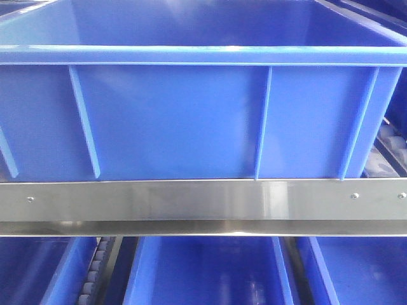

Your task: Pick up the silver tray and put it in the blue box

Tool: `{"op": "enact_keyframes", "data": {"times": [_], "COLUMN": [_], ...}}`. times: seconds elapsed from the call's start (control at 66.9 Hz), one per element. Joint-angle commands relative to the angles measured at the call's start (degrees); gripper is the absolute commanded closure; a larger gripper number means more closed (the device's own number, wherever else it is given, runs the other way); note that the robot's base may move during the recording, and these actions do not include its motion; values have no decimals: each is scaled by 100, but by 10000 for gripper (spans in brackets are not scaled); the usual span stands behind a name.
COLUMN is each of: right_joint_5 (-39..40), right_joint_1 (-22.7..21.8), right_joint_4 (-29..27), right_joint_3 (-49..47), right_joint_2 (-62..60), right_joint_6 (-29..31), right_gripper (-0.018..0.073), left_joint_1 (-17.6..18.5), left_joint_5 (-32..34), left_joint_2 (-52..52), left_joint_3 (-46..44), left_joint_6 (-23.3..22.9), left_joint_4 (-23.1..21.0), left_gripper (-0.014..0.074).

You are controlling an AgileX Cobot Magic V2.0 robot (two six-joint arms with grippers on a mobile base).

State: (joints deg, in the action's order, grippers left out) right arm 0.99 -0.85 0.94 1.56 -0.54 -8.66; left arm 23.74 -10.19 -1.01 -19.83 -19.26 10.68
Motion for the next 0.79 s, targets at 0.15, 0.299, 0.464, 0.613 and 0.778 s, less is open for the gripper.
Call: {"op": "enact_keyframes", "data": {"times": [0.15,0.299,0.464,0.613,0.778], "right_joint_5": [439,439,439,439,439], "right_joint_1": [-34,-34,-34,-34,-34], "right_joint_4": [7,7,7,7,7], "right_joint_3": [-101,-101,-101,-101,-101], "right_joint_2": [-125,-125,-125,-125,-125], "right_joint_6": [83,83,83,83,83], "right_gripper": [505,505,505,505,505], "left_joint_1": [8,-14,-374,-1176,-1815], "left_joint_5": [481,413,638,1019,1842], "left_joint_2": [-77,-77,-73,-63,-63], "left_joint_3": [-159,-132,391,1080,1883], "left_joint_6": [-6,5,2309,2891,2838], "left_joint_4": [11,116,-1210,-1599,-1578], "left_gripper": [584,583,584,584,584]}}
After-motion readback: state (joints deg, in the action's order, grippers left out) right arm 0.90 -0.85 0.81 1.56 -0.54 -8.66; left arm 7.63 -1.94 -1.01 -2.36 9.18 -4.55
